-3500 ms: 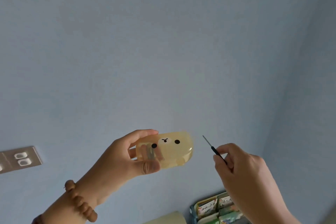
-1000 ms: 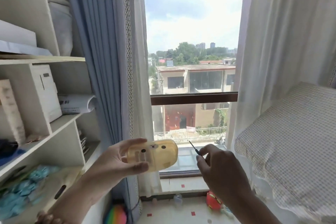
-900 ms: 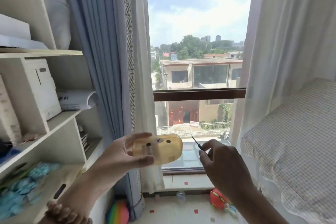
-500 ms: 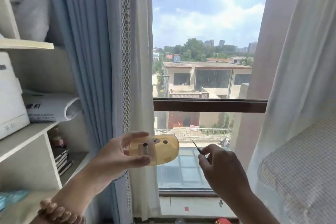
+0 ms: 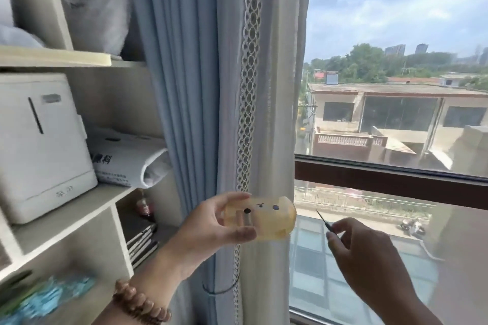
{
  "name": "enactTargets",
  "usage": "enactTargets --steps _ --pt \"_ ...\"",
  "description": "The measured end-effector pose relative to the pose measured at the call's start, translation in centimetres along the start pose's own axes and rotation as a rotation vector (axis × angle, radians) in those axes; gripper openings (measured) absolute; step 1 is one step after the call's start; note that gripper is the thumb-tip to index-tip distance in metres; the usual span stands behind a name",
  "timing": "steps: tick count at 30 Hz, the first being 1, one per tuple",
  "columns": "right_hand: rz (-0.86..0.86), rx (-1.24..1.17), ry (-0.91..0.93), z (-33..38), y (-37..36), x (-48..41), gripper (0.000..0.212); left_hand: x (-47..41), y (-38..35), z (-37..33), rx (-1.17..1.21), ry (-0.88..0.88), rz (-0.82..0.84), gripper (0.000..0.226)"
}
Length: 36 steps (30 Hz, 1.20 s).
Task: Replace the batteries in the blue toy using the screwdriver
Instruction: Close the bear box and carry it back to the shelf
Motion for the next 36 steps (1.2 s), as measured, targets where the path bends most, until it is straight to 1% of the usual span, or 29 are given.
enactTargets --steps 2,5,8,10,13,15,18,20,25,28,32,33,36 --pt "0.055 -0.025 0.057 1.4 -2.4 -3.1 0.008 -1.5 1.8 0.5 -0.032 -0.007 -0.083 0.082" --pt "0.120 -0.076 0.158 3.8 -5.6 -7.9 0.009 -3.0 4.5 0.6 -0.066 -0.011 -0.215 0.086" --pt "0.210 -0.124 0.286 7.4 -8.2 -11.7 0.007 -3.5 7.8 0.8 -0.113 -0.006 -0.405 0.082" --pt "0.270 -0.152 0.409 10.6 -9.6 -13.2 0.008 -2.7 10.0 1.0 -0.148 0.007 -0.544 0.078" --pt "0.326 -0.193 0.593 15.5 -11.9 -14.2 0.015 -0.2 13.1 1.7 -0.151 0.066 -0.734 0.071" --pt "0.380 -0.201 0.681 18.9 -13.5 -13.6 0.016 2.0 14.9 1.7 -0.146 0.110 -0.837 0.064" --pt "0.432 -0.240 0.815 23.7 -16.2 -12.3 0.021 5.1 18.1 1.9 -0.184 0.166 -0.980 0.064" --pt "0.448 -0.249 0.856 26.4 -18.1 -11.8 0.021 6.9 20.1 2.1 -0.209 0.186 -1.053 0.065" --pt "0.547 -0.288 0.931 32.2 -22.7 -10.8 0.022 8.8 24.1 3.3 -0.285 0.230 -1.161 0.060" --pt "0.544 -0.290 0.967 34.7 -24.7 -10.5 0.022 8.6 25.8 4.1 -0.328 0.218 -1.195 0.062" --pt "0.553 -0.306 0.991 37.7 -27.3 -10.4 0.024 7.2 27.1 4.9 -0.377 0.243 -1.195 0.049" --pt "0.553 -0.308 1.003 38.5 -28.0 -10.3 0.025 6.8 27.5 4.9 -0.394 0.260 -1.192 0.049" --pt "0.519 -0.298 1.043 40.8 -29.9 -10.5 0.025 6.5 29.1 5.7 -0.399 0.317 -1.249 0.067"
Point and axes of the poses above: each hand's wrist, its own x-axis away from the middle knuckle, its own y-axis out of the back of the hand, z = x × y, the point moved 6 cm from there along -x, towards the middle knuckle, and after that the axes turned 4 degrees about x, right-handed, at the moved point
